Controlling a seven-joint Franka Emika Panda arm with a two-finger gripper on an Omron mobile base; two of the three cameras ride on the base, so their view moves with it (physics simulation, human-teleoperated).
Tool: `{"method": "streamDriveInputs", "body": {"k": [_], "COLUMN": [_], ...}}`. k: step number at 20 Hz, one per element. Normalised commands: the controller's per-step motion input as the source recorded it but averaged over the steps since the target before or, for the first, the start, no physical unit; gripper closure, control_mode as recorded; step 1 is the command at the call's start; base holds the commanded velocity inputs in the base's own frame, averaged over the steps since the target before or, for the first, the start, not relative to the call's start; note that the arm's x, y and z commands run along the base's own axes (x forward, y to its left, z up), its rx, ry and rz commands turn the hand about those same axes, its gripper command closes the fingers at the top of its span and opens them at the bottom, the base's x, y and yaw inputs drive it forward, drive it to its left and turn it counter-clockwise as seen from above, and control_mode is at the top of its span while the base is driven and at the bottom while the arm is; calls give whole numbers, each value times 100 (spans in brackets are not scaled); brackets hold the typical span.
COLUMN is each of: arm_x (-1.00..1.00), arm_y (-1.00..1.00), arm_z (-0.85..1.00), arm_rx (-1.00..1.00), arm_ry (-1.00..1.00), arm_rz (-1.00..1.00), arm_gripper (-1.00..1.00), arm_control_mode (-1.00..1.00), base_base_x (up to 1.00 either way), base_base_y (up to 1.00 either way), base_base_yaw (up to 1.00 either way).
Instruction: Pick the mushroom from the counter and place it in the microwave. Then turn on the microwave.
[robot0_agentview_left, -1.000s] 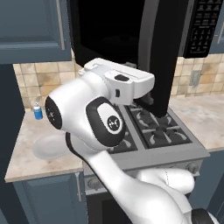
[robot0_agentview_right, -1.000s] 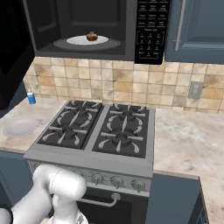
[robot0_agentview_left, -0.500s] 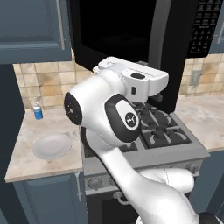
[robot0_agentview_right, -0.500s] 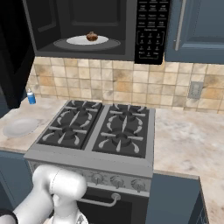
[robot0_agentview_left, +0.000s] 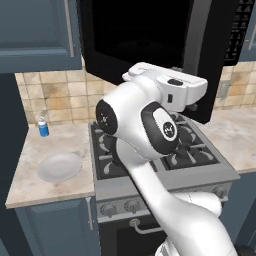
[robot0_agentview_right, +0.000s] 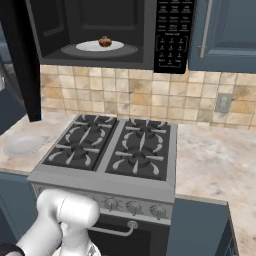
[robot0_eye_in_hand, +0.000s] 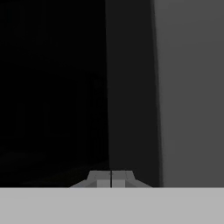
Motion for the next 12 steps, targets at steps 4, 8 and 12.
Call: {"method": "streamDriveInputs", "body": {"k": [4,8,12], "arm_x": [19,23,24], "arm_y": [-35,-36,-33], "arm_z": [3,4,6], "arm_rx": [0,0,0], "arm_ry": [0,0,0], "arm_rz": [0,0,0], "arm_gripper": [100,100,100], "arm_control_mode": [-100,-100,-100], "base_base_x": [0,0,0], "base_base_y": [0,0,0], "base_base_yaw": [0,0,0]}}
